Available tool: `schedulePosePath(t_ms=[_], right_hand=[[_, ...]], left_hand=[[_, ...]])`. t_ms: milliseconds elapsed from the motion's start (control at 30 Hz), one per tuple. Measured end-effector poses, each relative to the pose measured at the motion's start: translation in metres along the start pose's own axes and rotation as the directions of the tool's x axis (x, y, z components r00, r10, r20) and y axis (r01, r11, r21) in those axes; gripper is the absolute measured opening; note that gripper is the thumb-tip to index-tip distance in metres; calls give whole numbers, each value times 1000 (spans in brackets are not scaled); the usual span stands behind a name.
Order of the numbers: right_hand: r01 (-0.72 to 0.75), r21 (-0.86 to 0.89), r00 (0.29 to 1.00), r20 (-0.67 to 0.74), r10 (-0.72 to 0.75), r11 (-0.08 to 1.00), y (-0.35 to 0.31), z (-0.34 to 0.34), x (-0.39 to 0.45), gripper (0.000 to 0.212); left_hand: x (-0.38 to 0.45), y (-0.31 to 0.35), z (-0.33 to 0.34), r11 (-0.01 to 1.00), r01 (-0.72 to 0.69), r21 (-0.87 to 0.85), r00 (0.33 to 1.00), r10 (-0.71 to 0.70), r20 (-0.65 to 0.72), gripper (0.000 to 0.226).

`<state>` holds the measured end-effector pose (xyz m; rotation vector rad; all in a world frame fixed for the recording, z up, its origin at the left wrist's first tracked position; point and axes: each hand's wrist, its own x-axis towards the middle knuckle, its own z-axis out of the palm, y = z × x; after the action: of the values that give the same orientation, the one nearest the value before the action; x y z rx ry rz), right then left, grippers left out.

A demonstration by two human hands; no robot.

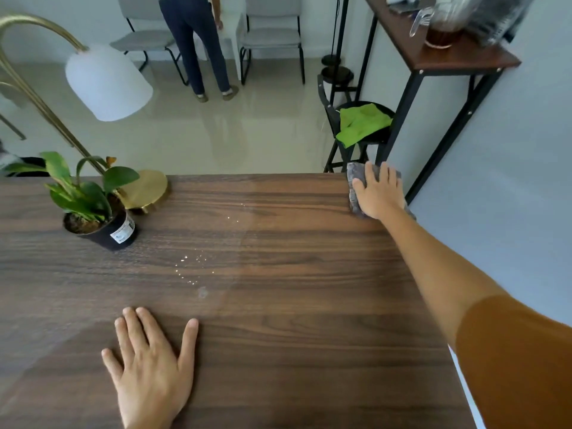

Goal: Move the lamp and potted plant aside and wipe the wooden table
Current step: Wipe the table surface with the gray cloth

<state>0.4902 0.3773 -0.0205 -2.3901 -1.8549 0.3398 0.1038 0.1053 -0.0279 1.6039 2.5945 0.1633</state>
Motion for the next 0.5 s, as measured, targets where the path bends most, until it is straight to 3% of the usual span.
schedulePosePath(t_ms=[267, 367, 500], right_hand=[[52, -80, 998, -16, -54, 995, 43, 14, -225, 74], [59, -131, 998, -13, -62, 990, 41, 16, -211, 75], [-17, -90, 999, -50, 12, 996, 5, 7, -93, 67]], left_hand=[[1, 0, 5, 999, -6, -51, 1000, 5, -26, 98], [0, 3, 3, 998, -14, -53, 999, 12, -37, 98], [0, 5, -2, 1000, -2, -7, 1000, 2, 8, 99]])
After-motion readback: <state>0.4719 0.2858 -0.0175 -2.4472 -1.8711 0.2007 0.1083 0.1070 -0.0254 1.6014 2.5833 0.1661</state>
